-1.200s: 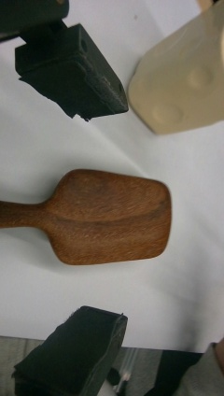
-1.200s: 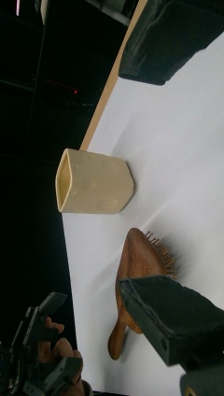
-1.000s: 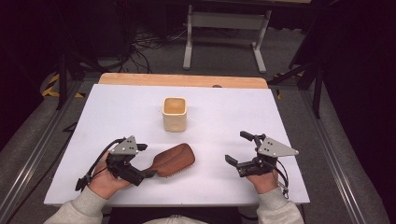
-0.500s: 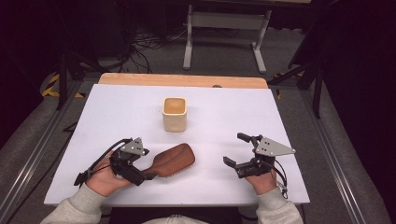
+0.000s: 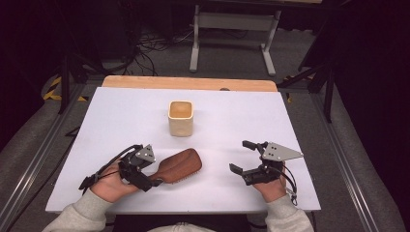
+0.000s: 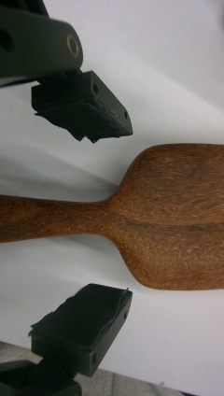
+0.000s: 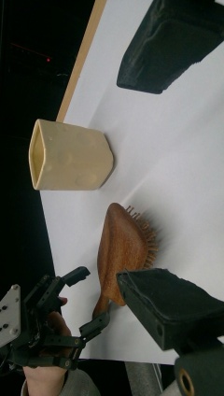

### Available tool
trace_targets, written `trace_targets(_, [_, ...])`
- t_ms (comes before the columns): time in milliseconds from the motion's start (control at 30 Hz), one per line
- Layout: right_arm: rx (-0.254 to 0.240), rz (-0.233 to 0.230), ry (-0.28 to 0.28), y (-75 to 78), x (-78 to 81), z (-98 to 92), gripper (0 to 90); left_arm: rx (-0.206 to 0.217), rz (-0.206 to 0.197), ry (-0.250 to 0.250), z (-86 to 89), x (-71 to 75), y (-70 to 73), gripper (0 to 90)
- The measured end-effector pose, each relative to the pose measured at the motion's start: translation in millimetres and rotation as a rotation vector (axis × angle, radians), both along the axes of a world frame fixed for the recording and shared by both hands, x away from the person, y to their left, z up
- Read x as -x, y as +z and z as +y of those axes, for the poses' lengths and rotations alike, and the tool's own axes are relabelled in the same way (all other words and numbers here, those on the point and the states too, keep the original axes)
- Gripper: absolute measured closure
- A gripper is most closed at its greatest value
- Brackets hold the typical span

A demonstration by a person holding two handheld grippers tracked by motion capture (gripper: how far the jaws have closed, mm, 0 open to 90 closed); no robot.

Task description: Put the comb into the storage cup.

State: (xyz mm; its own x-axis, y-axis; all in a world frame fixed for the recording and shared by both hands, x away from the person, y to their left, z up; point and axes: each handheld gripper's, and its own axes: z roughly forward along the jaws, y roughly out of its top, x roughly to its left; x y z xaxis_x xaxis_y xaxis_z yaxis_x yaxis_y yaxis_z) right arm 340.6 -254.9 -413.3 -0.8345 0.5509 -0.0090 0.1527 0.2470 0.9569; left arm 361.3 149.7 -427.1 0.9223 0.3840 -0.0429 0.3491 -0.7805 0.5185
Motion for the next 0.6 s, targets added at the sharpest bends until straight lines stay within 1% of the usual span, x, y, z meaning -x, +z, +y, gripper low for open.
trace_targets(33, [0.000,0.000,0.000,0.0,0.0,0.0,7.7,0.000,0.000,0.000,0.0,0.0,0.0,20.0])
trace_targets(67, [0.001,0.002,0.003,-0.4,-0.3,0.6,7.5,-0.041,-0.011,-0.009,-1.8,-1.5,-1.3,20.4])
trace_targets(133, [0.004,0.002,0.005,-0.7,-0.2,1.4,7.3,-0.059,0.016,-0.010,-2.9,-3.7,-2.3,23.4])
trace_targets(200, [0.008,0.002,0.008,-0.8,-0.2,1.9,7.0,-0.056,0.034,-0.010,-3.7,-5.1,-3.4,26.9])
trace_targets(233, [0.010,0.003,0.009,-0.9,-0.2,2.0,6.9,-0.056,0.034,-0.010,-3.7,-5.1,-3.4,28.0])
trace_targets(267, [0.012,0.006,0.007,-0.9,-0.1,2.0,6.9,-0.061,0.056,-0.018,-4.5,-6.4,-4.6,29.4])
trace_targets(333, [0.011,0.008,0.009,-0.9,0.0,1.8,6.9,-0.062,0.069,-0.015,-5.7,-6.8,-5.9,30.8])
trace_targets(367, [0.011,0.008,0.009,-0.9,0.0,1.8,6.9,-0.062,0.069,-0.015,-5.7,-6.8,-5.9,30.8])
trace_targets(433, [0.009,0.009,0.010,-0.9,0.0,1.6,6.9,-0.077,0.089,-0.006,-7.9,-8.0,-8.7,32.1])
trace_targets(500, [0.006,0.009,0.011,-0.9,0.1,1.6,6.9,-0.085,0.085,-0.004,-8.7,-8.1,-9.6,31.7])
trace_targets(567, [0.007,0.008,0.014,-0.8,0.1,1.2,6.9,-0.089,0.092,-0.005,-10.3,-8.7,-11.2,32.0])
trace_targets(600, [0.004,0.009,0.014,-0.8,0.1,1.3,6.9,-0.093,0.096,-0.012,-11.3,-9.1,-12.0,35.0])
